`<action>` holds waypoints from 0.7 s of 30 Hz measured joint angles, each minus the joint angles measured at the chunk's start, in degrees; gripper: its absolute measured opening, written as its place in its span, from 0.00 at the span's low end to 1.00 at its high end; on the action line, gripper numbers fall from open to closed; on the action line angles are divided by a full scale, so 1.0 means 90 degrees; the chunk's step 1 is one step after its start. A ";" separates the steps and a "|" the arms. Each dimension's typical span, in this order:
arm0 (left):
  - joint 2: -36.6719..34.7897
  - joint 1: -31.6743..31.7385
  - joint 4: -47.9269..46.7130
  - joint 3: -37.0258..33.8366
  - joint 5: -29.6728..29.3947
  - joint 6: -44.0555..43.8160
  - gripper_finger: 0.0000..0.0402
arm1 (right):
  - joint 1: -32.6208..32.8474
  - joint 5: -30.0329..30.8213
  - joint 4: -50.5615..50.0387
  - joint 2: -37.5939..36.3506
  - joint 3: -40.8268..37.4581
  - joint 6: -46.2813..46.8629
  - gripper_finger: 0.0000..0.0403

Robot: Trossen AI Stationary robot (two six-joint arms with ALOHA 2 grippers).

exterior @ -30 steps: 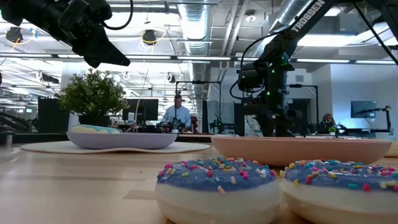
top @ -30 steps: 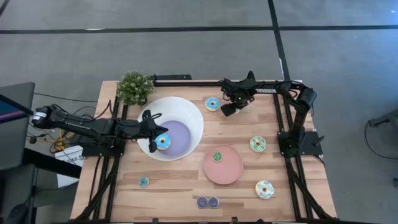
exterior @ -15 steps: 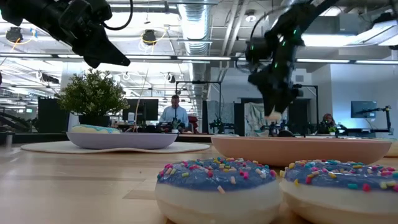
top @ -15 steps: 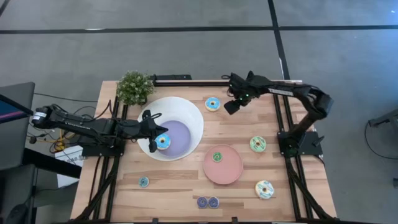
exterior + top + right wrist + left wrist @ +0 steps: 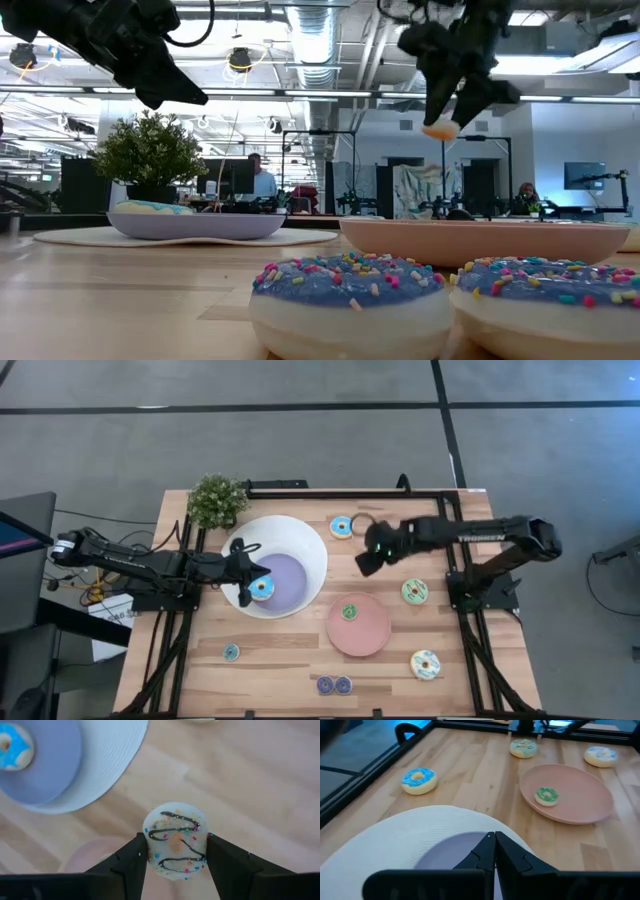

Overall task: Pick & Place donuts
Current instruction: Put the small white donut on the pink plate

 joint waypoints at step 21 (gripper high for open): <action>0.0002 -0.0002 -0.0090 0.0001 0.0201 0.0345 0.00 | 0.2388 0.0116 0.0537 0.2142 0.0005 0.3592 0.44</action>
